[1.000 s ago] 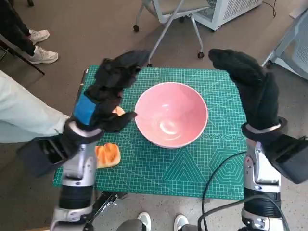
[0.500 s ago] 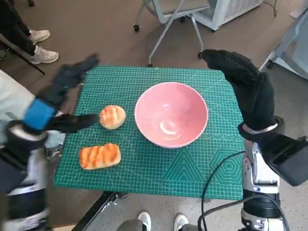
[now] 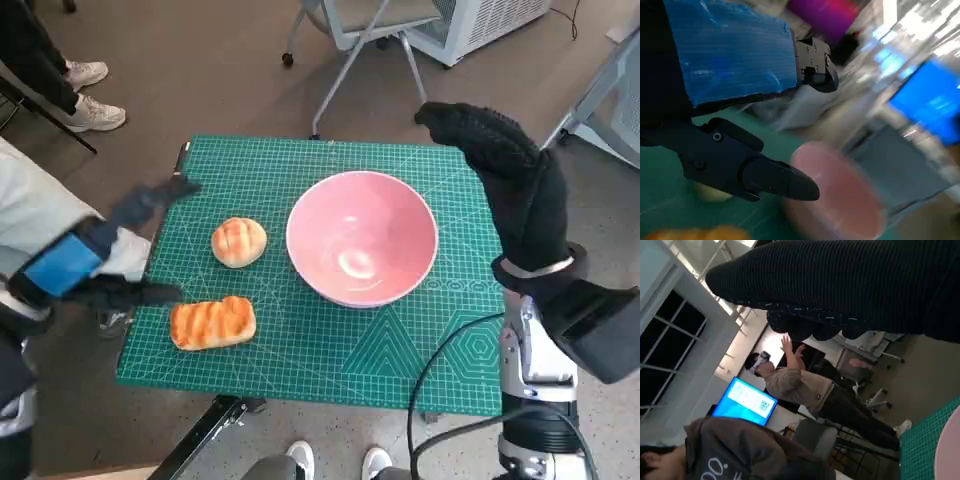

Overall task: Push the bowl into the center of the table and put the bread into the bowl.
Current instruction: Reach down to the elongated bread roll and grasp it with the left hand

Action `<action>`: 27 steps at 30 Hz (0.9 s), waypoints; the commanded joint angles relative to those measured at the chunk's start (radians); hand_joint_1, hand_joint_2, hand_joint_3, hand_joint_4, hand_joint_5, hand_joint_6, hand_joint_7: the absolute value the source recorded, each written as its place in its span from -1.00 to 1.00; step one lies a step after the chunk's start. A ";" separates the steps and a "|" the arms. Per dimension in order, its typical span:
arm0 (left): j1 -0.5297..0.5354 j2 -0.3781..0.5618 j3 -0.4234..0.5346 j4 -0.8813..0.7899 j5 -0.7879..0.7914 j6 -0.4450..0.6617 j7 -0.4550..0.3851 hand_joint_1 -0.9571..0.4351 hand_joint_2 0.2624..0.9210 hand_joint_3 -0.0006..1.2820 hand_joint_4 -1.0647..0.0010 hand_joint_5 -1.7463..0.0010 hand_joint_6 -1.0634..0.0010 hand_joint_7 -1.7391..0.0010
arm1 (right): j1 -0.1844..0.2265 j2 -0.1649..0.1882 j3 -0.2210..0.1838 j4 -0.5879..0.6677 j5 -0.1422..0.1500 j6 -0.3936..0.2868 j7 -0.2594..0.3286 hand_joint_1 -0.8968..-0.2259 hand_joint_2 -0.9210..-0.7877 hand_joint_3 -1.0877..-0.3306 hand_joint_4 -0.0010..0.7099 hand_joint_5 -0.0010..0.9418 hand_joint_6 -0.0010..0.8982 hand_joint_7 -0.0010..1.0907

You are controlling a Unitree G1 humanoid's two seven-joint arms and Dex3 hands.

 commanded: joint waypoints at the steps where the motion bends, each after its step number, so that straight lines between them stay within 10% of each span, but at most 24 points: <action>1: 0.073 0.058 -0.031 -0.144 0.141 0.165 0.017 -0.06 0.70 -1.00 0.59 1.00 0.40 0.86 | 0.009 0.011 0.001 0.024 -0.001 0.008 -0.012 -0.47 -1.00 0.00 -0.42 -0.99 -1.00 0.17; 27: 0.087 -0.077 -0.303 -0.135 0.511 0.314 0.197 0.01 0.60 -1.00 0.41 0.99 0.21 0.98 | -0.015 0.011 0.005 0.083 0.008 -0.019 0.016 -0.43 -1.00 0.00 -0.43 -1.00 -1.00 0.17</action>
